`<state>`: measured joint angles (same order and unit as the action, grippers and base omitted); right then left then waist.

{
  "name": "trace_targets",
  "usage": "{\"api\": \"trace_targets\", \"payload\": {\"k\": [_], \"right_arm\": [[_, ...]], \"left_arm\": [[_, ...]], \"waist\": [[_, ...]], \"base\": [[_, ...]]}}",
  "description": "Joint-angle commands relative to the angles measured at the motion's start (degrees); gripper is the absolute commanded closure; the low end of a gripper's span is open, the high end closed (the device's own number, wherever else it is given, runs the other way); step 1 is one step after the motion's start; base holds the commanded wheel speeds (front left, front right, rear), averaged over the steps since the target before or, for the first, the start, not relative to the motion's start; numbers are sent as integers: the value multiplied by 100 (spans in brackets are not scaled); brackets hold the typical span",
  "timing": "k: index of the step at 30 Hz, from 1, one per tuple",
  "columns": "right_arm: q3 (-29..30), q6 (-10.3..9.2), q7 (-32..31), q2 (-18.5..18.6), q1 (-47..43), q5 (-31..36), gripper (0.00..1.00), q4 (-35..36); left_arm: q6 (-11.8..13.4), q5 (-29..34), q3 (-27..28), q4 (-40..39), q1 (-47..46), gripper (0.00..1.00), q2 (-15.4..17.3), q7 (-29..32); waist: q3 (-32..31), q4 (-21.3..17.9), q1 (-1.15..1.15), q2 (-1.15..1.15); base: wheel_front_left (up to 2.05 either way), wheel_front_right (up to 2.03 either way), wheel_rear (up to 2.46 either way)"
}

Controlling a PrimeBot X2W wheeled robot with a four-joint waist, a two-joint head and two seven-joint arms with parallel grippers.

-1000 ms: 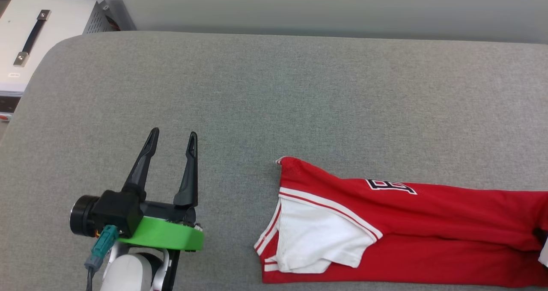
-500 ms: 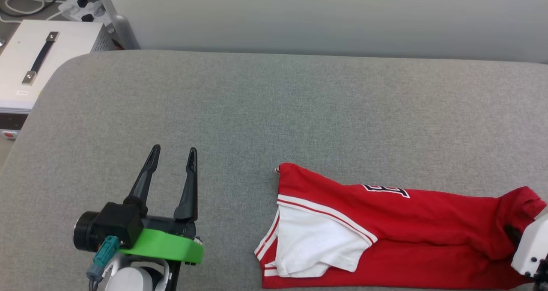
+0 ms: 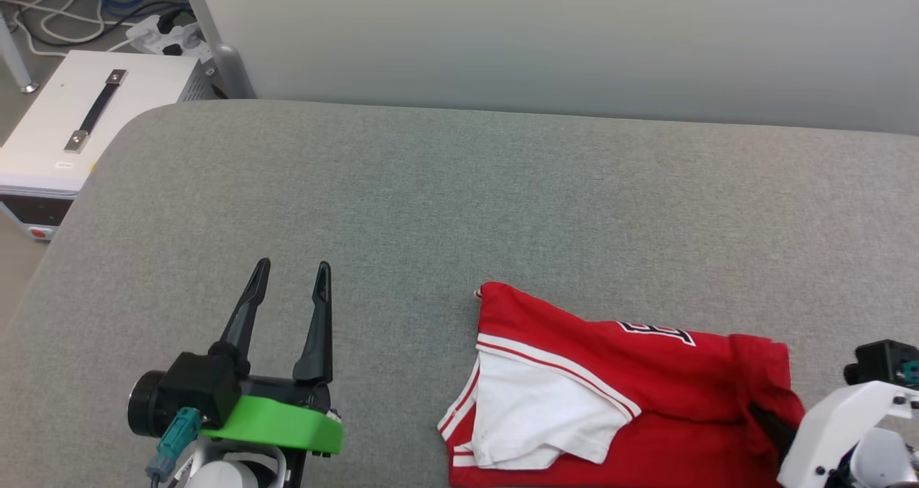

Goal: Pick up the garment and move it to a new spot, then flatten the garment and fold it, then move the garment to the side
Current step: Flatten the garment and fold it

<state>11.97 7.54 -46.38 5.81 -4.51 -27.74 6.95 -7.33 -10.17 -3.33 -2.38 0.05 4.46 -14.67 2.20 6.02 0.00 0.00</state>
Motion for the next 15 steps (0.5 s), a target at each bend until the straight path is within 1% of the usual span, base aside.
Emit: {"api": "trace_targets", "payload": {"k": [1,5,7,9,15], "right_arm": [[-53,-5,-30,-107,-58,-129,100,68],[-99,-5,27,-276,-22,-483,100,42],[-203,-5,170,-287,0,-906,100,-110],[-320,-5,455,-289,52,-1321,100,-333],[-1035,-5,1128,-291,233,-2138,100,-870]], "left_arm": [[-15,-64,13,2,92,0,-39,-33],[-15,-81,50,14,118,0,-48,-33],[-15,-84,65,21,113,0,-49,-33],[-15,-91,77,27,109,0,-43,-33],[-15,-102,69,33,84,0,-21,-33]], "waist": [[-6,48,0,0],[-8,106,0,0],[-11,135,0,0],[-20,157,0,0],[-23,232,0,0]], "base": [[0,0,0],[0,0,0],[0,0,0],[0,0,0],[0,0,0]]}}
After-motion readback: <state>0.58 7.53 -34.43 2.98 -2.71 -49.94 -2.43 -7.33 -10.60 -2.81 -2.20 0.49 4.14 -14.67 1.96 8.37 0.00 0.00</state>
